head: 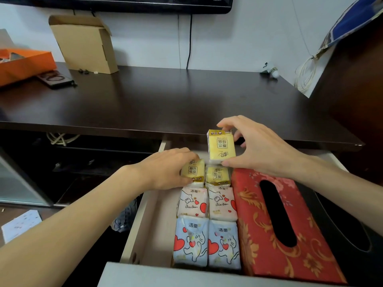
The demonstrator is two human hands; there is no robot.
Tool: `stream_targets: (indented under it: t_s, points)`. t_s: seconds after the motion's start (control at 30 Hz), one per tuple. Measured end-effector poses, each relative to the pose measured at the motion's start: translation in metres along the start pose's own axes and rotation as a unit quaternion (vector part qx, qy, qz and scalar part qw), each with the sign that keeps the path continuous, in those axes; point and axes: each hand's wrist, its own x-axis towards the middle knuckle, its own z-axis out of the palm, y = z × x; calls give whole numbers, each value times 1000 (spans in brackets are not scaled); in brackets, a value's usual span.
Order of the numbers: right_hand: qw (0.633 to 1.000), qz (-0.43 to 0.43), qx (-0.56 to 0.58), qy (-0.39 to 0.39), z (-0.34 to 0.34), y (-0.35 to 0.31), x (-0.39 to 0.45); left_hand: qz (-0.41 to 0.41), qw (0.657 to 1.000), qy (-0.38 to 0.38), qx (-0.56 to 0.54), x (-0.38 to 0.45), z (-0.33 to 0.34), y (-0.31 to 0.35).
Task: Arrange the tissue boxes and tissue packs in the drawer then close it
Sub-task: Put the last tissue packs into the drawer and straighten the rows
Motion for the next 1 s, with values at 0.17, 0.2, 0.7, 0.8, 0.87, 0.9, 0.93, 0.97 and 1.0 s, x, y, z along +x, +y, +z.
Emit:
stream_targets:
  t_s: [0.17, 0.2, 0.7, 0.8, 0.87, 0.9, 0.93, 0.97, 1.0]
  points:
    - [1000, -10, 5, 14, 5, 3, -5, -19, 995, 79, -55, -1, -13, 14]
    - [1000, -9, -1, 28, 6, 2, -6, -35, 978, 128, -162, -1, -20, 19]
    - [996, -20, 81, 27, -6, 18, -21, -149, 822, 69, -546, 19, -44, 41]
    - [998, -39, 52, -15, -7, 17, -19, -139, 826, 53, -544, 25, -45, 45]
    - [1000, -18, 20, 13, 1, 17, -21, -161, 810, 64, -560, 29, -40, 47]
    - [999, -6, 6, 37, 5, 17, -24, -178, 798, 67, -572, 30, -36, 48]
    - [998, 3, -3, 57, 10, 17, -26, -192, 786, 63, -585, 29, -33, 48]
    - [998, 7, -3, 69, 13, 17, -29, -203, 777, 56, -593, 27, -29, 48]
    - [998, 11, 5, 68, 15, 18, -31, -210, 773, 52, -596, 25, -27, 47]
